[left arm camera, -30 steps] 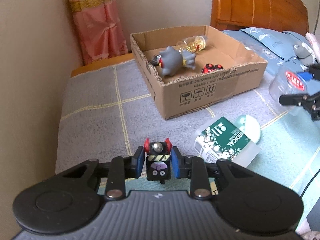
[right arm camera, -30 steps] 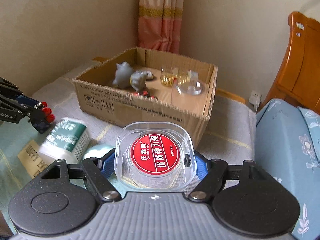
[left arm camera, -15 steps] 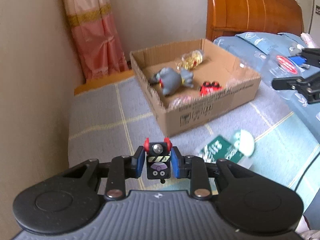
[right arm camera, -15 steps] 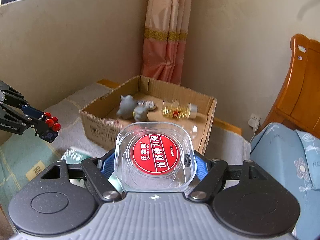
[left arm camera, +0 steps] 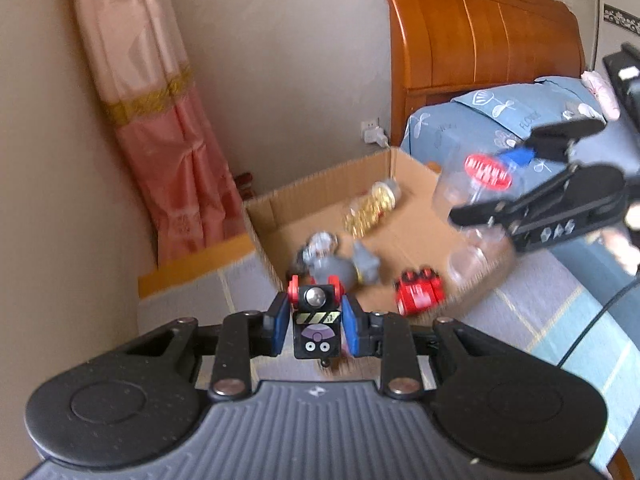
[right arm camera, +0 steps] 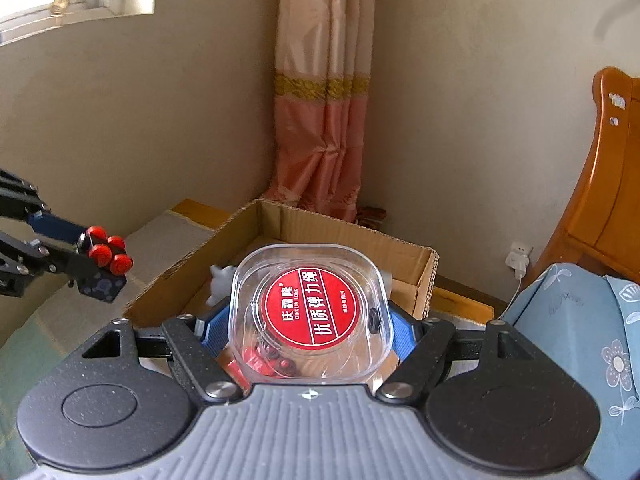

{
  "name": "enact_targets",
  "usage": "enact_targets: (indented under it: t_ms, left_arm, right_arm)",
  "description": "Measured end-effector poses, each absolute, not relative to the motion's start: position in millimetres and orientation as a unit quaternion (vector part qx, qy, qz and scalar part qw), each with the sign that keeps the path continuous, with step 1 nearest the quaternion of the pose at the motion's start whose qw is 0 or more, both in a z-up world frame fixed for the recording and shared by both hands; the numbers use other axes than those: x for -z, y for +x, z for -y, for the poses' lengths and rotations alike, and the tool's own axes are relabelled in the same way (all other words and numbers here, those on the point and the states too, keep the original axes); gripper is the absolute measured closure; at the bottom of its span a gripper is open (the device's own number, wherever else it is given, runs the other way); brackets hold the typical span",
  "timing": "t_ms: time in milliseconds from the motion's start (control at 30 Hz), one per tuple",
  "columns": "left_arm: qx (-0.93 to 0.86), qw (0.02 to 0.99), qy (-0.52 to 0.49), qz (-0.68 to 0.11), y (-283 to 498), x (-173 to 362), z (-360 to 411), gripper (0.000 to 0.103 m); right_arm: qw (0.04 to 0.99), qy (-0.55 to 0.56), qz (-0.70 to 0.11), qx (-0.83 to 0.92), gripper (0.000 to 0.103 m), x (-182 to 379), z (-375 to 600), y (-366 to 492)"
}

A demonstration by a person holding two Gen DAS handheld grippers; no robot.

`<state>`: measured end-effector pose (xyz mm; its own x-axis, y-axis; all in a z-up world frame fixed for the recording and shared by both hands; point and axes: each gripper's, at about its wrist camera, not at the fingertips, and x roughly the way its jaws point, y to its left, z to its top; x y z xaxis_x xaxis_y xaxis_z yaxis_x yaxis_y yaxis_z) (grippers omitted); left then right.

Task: Organize rigid objects
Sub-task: 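Carry both items over the box and open both tools to release them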

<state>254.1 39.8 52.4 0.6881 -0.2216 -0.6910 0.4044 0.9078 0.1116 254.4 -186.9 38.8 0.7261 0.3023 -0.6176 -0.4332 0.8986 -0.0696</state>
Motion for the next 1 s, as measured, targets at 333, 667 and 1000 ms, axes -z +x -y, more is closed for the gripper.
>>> enact_targets:
  t_ms: [333,667,1000]
  left_arm:
    - [0.17,0.906,0.133,-0.363,319.2,-49.3,-14.4,0.077]
    - [0.166,0.896,0.13,-0.391,373.2,-24.8,2.6,0.076]
    - [0.126,0.906,0.111,-0.387,379.4,-17.4,0.4,0.013]
  right_arm:
    - [0.917,-0.105,-0.348,-0.165,0.02,-7.1,184.9,306.3]
    - [0.922,-0.095,-0.339,-0.162,0.0,-6.1,200.1,294.1]
    - [0.919,-0.108,-0.336,-0.177,0.0,-14.0,204.5,259.7]
